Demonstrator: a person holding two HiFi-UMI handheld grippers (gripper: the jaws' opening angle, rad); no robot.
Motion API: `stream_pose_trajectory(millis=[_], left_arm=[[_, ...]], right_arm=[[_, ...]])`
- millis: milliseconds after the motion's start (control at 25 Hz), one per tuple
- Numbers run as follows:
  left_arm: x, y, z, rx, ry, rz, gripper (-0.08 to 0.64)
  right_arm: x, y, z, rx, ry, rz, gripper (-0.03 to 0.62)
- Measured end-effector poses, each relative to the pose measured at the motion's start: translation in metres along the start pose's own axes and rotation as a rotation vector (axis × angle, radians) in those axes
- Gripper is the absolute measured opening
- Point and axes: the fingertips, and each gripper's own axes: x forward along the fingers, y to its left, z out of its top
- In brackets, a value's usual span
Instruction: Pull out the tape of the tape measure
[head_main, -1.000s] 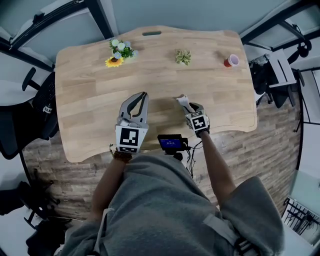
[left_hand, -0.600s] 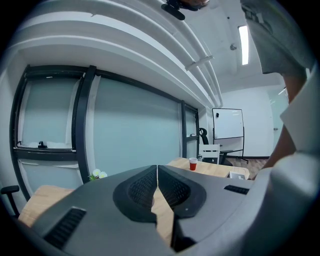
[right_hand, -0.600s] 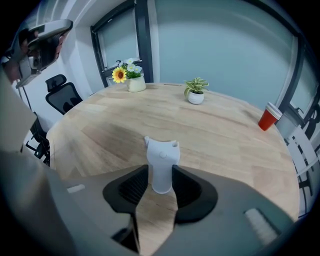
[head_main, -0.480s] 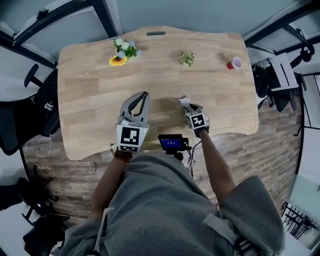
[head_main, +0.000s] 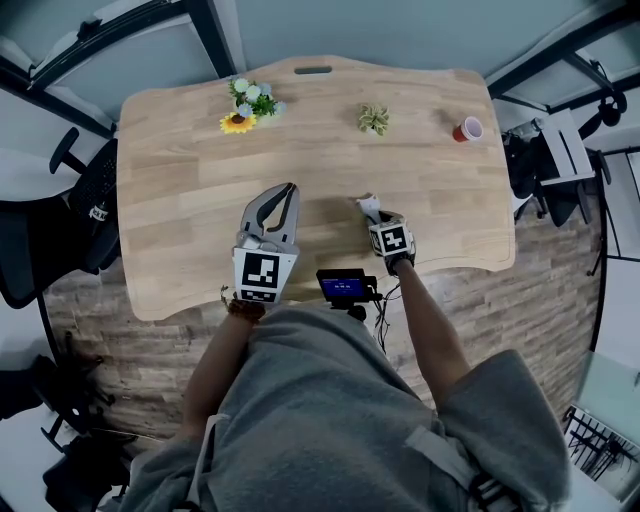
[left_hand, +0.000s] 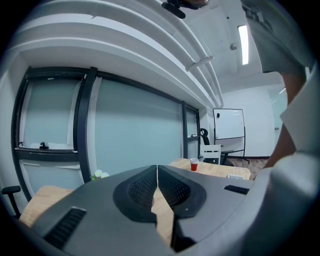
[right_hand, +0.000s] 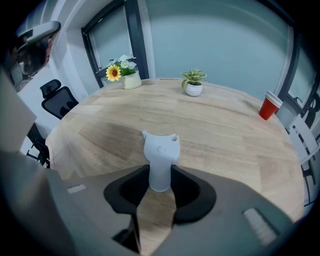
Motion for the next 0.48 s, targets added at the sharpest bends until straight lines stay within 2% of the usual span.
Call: stream_pose_trajectory(millis=[280, 480], left_arm=[[-0.001, 0.001, 0.007, -0.001, -0.028, -0.004, 0.015], [-0.003, 0.004, 0.014, -0.012, -0.056, -0.002, 0.015]], right_arm=[[-0.002, -0.003, 0.001, 0.023, 0.015, -0.022, 0.141], [-0.017, -0.001, 0.020, 0.046, -0.037, -0.002, 0.140]])
